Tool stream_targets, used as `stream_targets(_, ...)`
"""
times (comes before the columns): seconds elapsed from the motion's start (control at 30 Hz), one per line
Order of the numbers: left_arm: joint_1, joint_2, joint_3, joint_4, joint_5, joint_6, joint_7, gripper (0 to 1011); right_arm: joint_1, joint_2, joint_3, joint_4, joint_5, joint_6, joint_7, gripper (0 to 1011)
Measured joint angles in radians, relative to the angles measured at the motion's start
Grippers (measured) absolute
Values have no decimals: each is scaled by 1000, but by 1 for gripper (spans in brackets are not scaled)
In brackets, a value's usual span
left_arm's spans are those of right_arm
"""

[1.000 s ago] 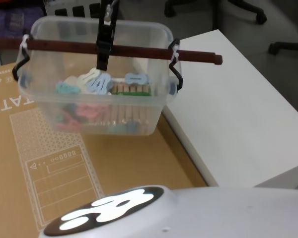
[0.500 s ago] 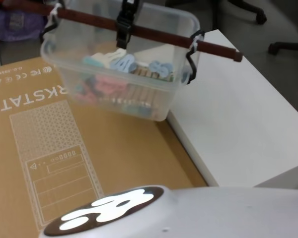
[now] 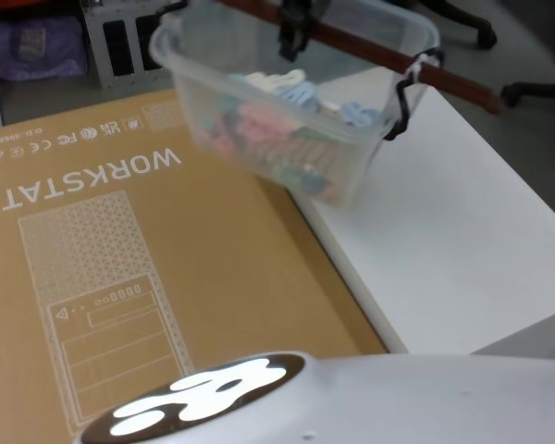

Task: Use one hand to grasp the basket and place it at the designated location.

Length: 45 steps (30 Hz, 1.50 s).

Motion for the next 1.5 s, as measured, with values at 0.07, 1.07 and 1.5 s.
stream_targets(0.07,0,0,0,0,0,0,0,0,-3,13,4,4,-6,11,-2,226)
stream_targets(1.07,0,0,0,0,0,0,0,0,-122,210,70,79,-24,149,-51,226)
stream_targets(1.5,0,0,0,0,0,0,0,0,-210,188,71,203,-14,135,-67,226)
